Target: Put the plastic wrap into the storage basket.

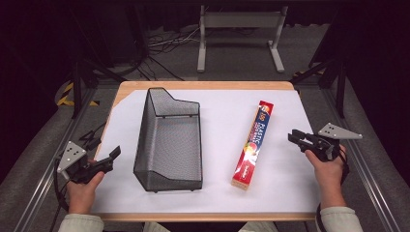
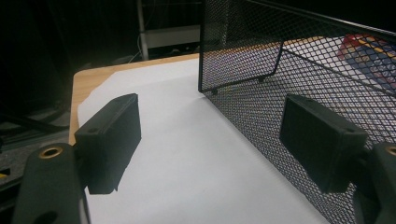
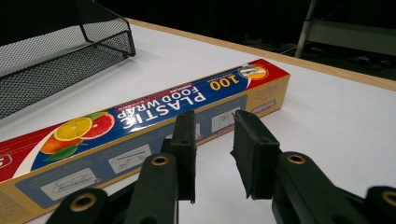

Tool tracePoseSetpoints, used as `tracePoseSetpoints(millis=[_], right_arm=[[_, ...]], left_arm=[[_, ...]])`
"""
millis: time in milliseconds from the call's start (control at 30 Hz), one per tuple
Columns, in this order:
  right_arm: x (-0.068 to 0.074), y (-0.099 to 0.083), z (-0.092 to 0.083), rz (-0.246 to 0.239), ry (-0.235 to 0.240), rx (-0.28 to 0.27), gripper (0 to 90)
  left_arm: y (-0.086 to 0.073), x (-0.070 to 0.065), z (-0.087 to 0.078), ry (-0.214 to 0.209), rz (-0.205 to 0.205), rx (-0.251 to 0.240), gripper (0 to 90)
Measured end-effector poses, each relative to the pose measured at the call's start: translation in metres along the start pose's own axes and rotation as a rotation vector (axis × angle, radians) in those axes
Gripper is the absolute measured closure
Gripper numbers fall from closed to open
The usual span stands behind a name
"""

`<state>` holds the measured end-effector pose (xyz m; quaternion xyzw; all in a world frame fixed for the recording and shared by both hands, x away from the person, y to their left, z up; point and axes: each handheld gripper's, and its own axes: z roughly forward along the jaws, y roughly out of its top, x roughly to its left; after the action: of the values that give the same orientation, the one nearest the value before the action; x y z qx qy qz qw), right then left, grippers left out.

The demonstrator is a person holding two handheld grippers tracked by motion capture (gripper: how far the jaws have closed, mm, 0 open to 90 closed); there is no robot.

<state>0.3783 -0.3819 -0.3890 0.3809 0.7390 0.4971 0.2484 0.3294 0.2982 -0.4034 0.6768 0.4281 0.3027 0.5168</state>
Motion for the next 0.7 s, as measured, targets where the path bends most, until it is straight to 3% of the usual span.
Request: tracePoseSetpoints(millis=[100,333,567,667,700], right_arm=[[-0.002,0.0,-0.003,0.01,-0.003,-0.005,71.8],[0.002,0.006,-0.006,-0.01,0.05,-0.023,73.6],[0.007,0.013,-0.013,-0.024,0.044,-0.034,78.2],[0.007,0.013,-0.013,-0.016,0.055,-0.023,82.5],[0.01,0.014,-0.012,-0.012,0.059,0.004,87.6]], left_arm=[[0.0,0.0,0.0,0.004,-0.001,-0.003,21.5],[0.0,0.0,-0.001,0.007,0.003,-0.004,21.5],[0.001,0.0,-0.001,0.006,-0.001,-0.008,21.5],[0.001,0.0,-0.001,0.008,-0.004,-0.009,21.5],[0.0,0.0,-0.001,0.009,-0.005,-0.008,21.5]])
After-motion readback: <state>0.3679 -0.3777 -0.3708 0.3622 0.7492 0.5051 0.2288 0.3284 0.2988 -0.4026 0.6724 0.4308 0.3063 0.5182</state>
